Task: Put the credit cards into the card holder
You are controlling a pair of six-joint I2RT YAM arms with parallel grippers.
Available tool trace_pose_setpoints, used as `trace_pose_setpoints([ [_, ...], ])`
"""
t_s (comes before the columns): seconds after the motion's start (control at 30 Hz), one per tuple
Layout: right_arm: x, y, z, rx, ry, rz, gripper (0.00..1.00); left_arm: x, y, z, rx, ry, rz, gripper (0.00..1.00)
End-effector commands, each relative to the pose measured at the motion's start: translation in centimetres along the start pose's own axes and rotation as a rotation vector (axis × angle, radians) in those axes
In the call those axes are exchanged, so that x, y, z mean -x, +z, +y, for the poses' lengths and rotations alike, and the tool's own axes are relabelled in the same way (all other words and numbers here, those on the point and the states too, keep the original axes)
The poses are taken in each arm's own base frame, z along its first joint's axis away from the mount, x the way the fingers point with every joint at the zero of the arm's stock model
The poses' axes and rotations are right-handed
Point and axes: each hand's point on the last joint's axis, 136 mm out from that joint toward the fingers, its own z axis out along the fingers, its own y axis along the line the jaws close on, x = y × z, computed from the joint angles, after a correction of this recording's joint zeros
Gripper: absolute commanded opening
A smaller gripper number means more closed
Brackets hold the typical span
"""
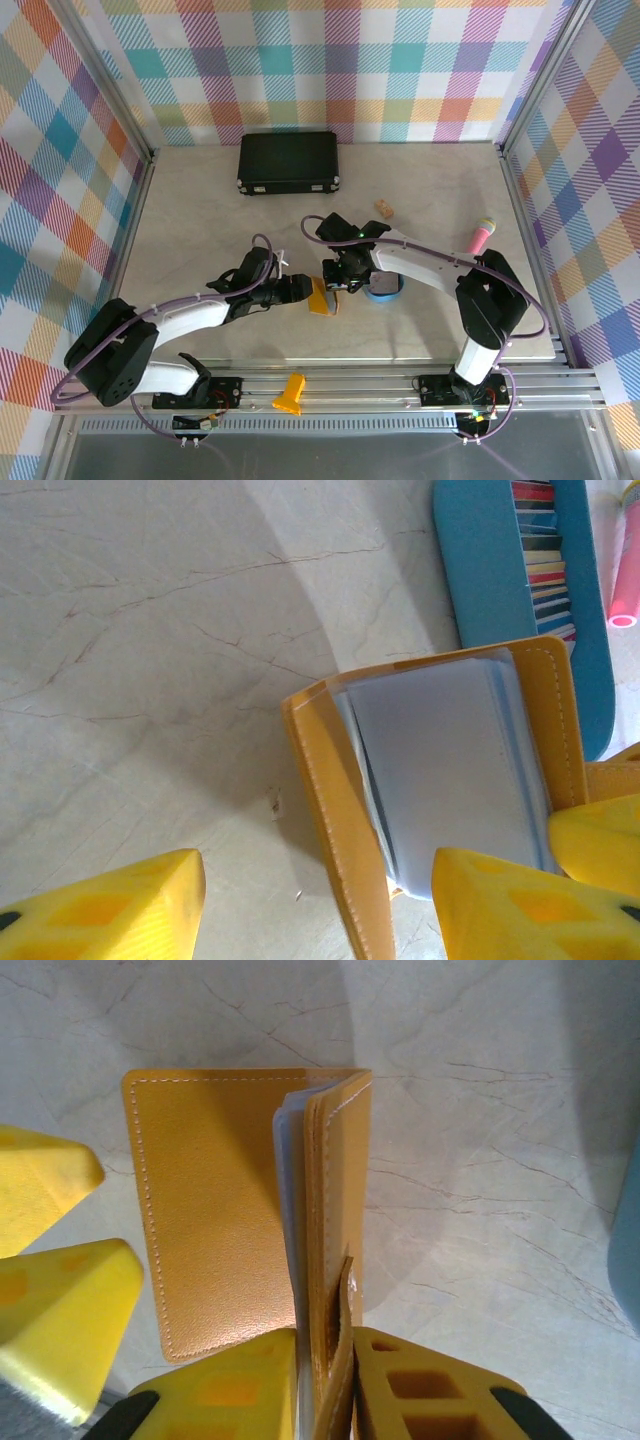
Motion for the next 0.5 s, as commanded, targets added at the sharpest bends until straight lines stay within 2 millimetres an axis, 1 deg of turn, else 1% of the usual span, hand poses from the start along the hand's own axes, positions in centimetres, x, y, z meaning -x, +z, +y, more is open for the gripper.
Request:
trace_pose_setpoints([
  [0.0,0.02,-0.18,0.31,0.052,0.023,0.008,0.22,0.07,0.38,-0.31,-0.018,-0.008,0.001,0.61],
  [0.2,0.03,-0.01,0.22,0.062,0.032,0.010,0.23,-0.10,0.65,-0.10,-0.014,-0.014,0.008,0.60],
  [0.47,-0.10,0.16,0.35,0.071,0.025,0.021,0.26,-0.37,1.23,0.04,-0.018,-0.017,0.024,0.52],
])
